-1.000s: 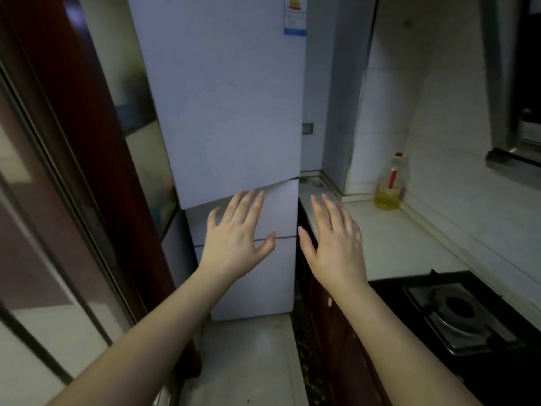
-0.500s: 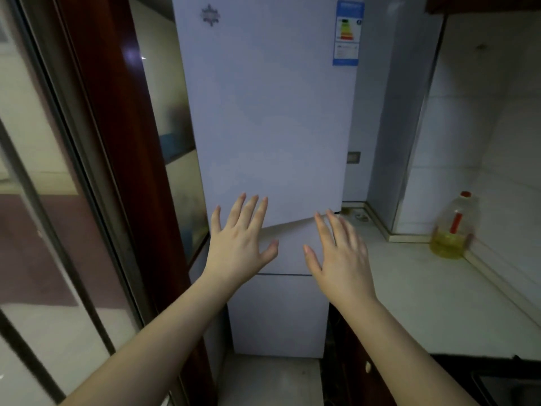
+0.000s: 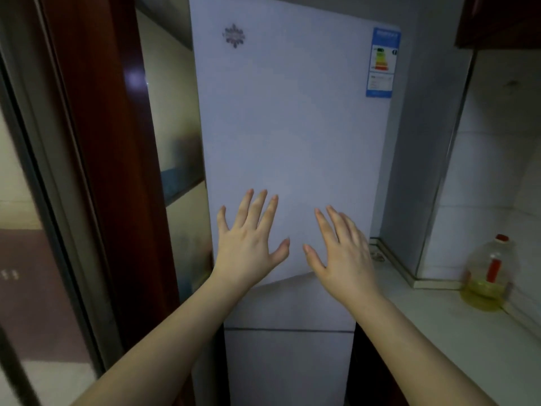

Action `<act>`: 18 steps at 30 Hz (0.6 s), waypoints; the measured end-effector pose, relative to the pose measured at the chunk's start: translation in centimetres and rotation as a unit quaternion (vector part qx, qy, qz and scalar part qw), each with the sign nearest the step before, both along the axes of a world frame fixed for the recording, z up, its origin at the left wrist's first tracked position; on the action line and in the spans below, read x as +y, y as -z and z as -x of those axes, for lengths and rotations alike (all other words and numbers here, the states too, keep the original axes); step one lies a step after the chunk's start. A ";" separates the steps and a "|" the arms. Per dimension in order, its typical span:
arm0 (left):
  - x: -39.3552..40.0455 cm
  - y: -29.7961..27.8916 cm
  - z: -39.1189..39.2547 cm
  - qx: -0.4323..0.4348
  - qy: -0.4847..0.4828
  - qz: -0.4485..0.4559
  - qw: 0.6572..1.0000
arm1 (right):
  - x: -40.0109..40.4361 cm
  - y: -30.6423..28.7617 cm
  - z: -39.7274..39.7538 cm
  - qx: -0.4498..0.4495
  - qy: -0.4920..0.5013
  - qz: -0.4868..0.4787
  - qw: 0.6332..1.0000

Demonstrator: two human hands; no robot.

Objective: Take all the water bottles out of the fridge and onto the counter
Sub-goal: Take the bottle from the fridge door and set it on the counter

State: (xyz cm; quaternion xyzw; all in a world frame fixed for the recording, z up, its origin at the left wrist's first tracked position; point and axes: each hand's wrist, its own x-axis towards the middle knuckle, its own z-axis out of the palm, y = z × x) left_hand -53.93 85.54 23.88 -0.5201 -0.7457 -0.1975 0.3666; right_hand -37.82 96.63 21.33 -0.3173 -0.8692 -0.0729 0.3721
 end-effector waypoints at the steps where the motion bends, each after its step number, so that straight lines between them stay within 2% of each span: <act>1: 0.6 -0.8 1.2 0.006 0.003 -0.004 1.000 | 0.5 -0.5 1.1 0.002 0.001 -0.002 1.000; 7: 3.9 -4.5 5.2 0.028 0.016 -0.022 0.999 | 3.4 -3.3 6.3 -0.004 0.003 -0.019 1.000; 18: 10.4 -7.0 9.8 0.054 -0.015 -0.038 0.998 | 13.2 -7.0 9.8 0.032 -0.019 -0.045 0.998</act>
